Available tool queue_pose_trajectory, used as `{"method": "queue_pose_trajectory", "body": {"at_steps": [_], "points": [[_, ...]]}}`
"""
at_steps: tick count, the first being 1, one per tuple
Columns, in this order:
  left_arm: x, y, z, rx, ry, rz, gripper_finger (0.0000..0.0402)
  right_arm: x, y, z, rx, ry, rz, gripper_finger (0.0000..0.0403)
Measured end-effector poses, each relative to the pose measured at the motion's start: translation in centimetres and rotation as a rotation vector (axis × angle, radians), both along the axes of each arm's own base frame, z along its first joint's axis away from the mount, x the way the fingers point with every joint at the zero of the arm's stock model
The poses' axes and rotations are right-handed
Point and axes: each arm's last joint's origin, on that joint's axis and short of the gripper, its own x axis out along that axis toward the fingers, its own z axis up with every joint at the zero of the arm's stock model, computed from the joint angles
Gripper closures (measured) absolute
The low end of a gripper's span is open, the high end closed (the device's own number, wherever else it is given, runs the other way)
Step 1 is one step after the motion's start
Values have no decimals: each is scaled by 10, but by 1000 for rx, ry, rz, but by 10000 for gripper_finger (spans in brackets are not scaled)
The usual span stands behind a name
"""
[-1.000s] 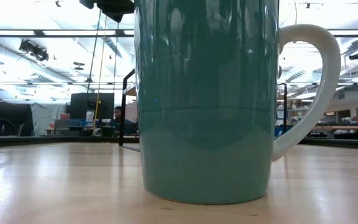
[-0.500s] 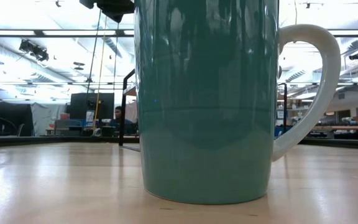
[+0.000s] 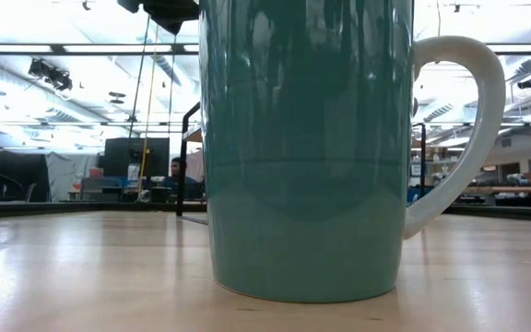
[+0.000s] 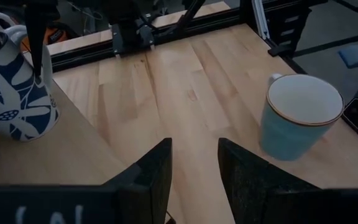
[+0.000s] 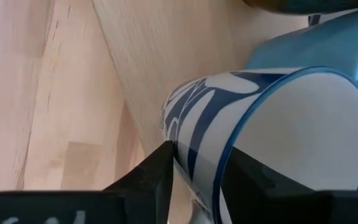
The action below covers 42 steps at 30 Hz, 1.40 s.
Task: Place coffee mugs
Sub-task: Put the blue patterned mug on the shelf, then put the light blue mug on the shelf
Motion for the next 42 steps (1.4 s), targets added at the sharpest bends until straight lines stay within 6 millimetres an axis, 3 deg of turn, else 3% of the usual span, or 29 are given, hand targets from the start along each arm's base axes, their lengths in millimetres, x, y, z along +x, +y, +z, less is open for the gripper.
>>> {"method": "queue_pose_trajectory", "body": {"at_steps": [17, 29, 42], "points": [[-1, 0, -2, -35, 34, 16, 265, -1, 2, 1, -15, -14, -48, 227], [-2, 0, -4, -36, 51, 18, 265, -3, 12, 5, -60, -19, -34, 225], [-3, 0, -5, -31, 62, 16, 265, -18, 29, 28, -96, -120, -42, 224]]}}
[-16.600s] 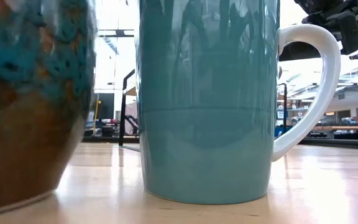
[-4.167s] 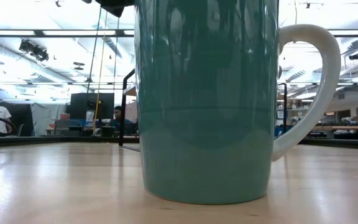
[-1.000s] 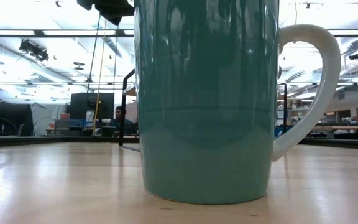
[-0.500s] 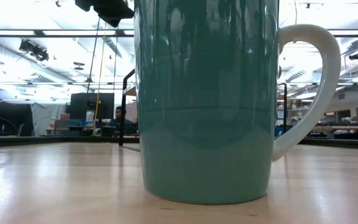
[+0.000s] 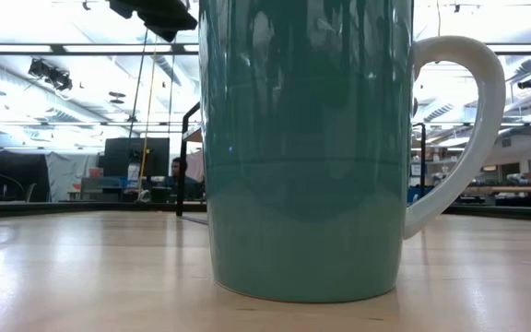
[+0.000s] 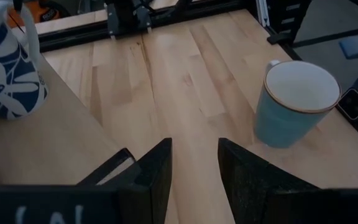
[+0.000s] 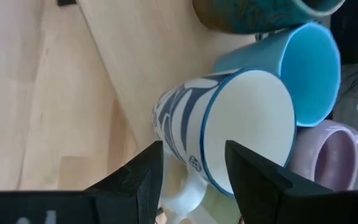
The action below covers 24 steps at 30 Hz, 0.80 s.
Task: Place coffee mugs
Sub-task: Put the light blue mug on the shelf
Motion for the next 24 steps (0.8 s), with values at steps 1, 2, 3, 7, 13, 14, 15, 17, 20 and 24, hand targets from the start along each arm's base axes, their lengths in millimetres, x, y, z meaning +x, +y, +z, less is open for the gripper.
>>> {"method": "queue_pose_trajectory", "body": {"at_steps": [1, 2, 3, 7, 13, 14, 15, 17, 20, 24], "points": [[0, 0, -1, 0, 6, 0, 265, -1, 3, 2, -2, -8, 3, 224], [-1, 0, -1, 1, 14, 0, 265, -2, 5, 3, -11, -13, 5, 223], [-1, 0, -2, 0, 20, 1, 265, -3, 8, 4, -19, -16, 10, 223], [-2, 0, -4, -18, 46, 13, 265, -2, 22, 6, 10, -47, 57, 223], [-5, 1, -8, -59, 110, 43, 265, 7, 50, 10, 235, -161, 191, 224], [-5, 1, -8, -67, 114, 49, 265, 8, 55, 10, 264, -172, 210, 224], [-5, 1, -9, -74, 117, 53, 265, 8, 61, 11, 282, -183, 228, 224], [-5, 1, -8, -89, 118, 63, 265, 9, 74, 10, 289, -199, 266, 224], [-5, 1, -8, -125, 116, 84, 265, 9, 95, 2, 284, -211, 313, 224], [-5, 1, -8, -185, 122, 123, 265, 10, 119, -10, 318, -246, 332, 224]]}}
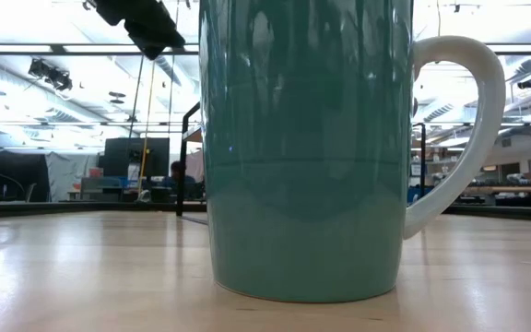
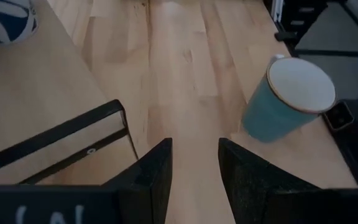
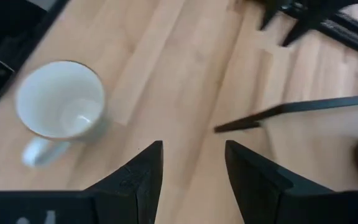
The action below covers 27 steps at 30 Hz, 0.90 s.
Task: Place coffee mugs
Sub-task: Put the light blue mug on the shelf
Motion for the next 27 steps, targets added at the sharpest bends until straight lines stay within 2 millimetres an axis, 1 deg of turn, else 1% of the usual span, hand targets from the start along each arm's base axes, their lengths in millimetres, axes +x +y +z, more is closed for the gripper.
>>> {"method": "queue_pose_trajectory", "body": {"at_steps": [7, 11, 18, 22, 25, 27], "points": [[1, 0, 1, -83, 2, 59, 265, -4, 35, -21, 61, -33, -30, 224], [1, 0, 1, -86, 3, 61, 265, -4, 51, -31, 80, -33, -35, 224], [2, 0, 2, -88, -15, 60, 265, 10, 73, -57, 106, 25, -28, 225], [2, 0, 3, -88, -18, 61, 265, 19, 87, -66, 124, 48, 22, 225], [2, 0, 3, -88, -14, 61, 265, 21, 98, -70, 116, 53, 69, 225], [1, 0, 3, -88, -12, 61, 265, 21, 105, -77, 116, 71, 92, 225]]}}
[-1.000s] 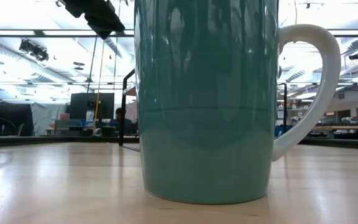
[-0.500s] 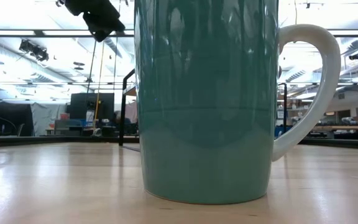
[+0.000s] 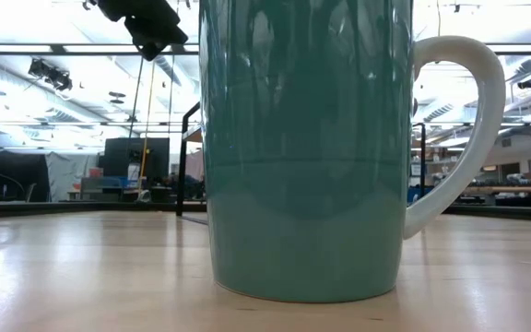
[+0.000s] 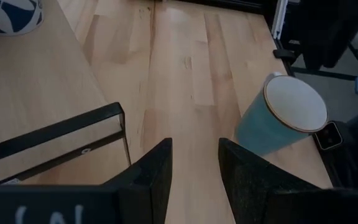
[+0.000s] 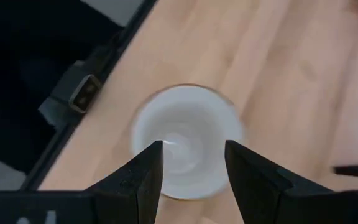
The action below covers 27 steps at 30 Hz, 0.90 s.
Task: Place coffee mugs
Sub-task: Put the light blue mug on the shelf
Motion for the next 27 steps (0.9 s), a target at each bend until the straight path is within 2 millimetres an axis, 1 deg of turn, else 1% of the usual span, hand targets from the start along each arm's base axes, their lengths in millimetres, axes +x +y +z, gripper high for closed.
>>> {"method": "queue_pose_trajectory", "body": {"at_steps": [5, 9, 15, 22, 27], "points": [[0, 0, 0, -4, 2, 1, 265, 1, 17, -17, 10, 31, 43, 225], [0, 0, 0, -6, 2, 2, 265, 3, 25, -33, 10, 79, 73, 225], [0, 0, 0, -7, 1, 2, 265, -1, 29, -38, -39, 94, 93, 229], [0, 0, 0, -4, 0, 0, 265, 7, 35, -67, -106, 143, 133, 254], [0, 0, 1, -2, -1, -1, 265, 10, 31, -73, -125, 166, 132, 286]]}}
